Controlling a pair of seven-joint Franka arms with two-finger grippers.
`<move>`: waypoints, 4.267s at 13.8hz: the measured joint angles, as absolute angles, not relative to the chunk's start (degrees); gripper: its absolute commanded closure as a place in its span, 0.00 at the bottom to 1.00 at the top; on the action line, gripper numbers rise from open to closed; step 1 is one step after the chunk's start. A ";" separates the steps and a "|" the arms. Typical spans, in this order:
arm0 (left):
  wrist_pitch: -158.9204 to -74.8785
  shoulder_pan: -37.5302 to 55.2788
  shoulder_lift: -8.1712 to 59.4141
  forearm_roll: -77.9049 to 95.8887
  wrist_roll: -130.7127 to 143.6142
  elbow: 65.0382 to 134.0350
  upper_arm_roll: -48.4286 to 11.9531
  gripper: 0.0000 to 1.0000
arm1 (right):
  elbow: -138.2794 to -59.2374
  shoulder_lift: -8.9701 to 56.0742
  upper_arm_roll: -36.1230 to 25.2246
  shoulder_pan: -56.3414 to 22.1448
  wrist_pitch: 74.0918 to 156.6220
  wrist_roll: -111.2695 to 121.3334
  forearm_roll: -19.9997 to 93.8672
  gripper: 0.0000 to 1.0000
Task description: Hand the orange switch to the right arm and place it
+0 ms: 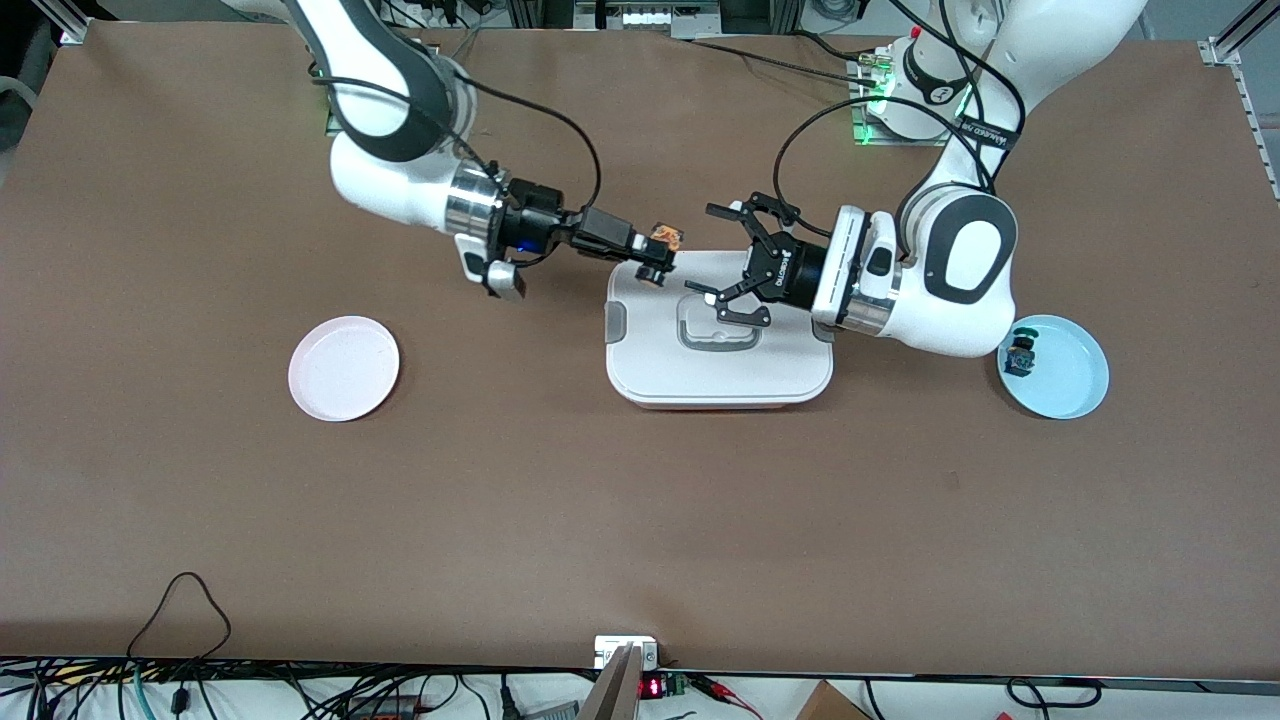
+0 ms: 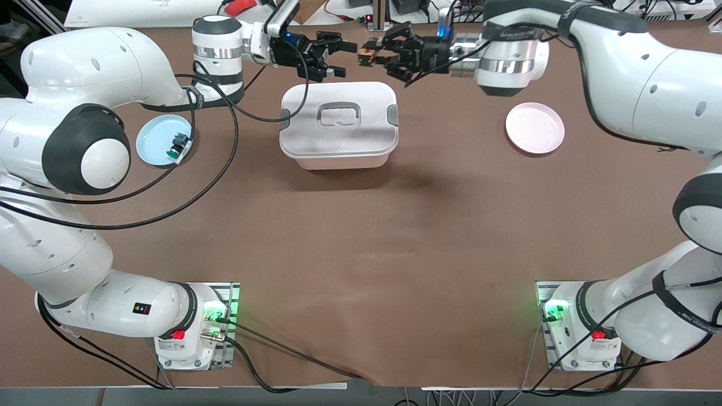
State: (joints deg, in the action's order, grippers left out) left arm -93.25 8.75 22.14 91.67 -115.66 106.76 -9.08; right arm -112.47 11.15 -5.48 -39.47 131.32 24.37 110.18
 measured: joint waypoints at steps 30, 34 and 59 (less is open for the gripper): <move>-89.86 -10.12 15.11 17.67 -55.58 100.72 -1.49 0.00 | -118.16 1.33 -4.91 -7.90 113.29 -7.17 7.03 1.00; -90.11 -7.20 14.96 8.82 -29.81 95.89 -1.70 0.00 | -120.47 7.03 -4.95 -7.89 123.15 -7.18 6.88 0.99; -87.69 -4.64 13.03 -0.48 1.35 79.76 -4.63 0.00 | -122.88 22.87 -5.21 -7.65 143.38 9.58 4.17 0.63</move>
State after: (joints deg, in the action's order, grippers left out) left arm -87.69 -4.64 13.03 -0.48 1.35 79.76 -4.63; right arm -122.88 22.87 -5.21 -7.65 143.38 9.58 4.17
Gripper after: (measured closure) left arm 0.000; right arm 0.621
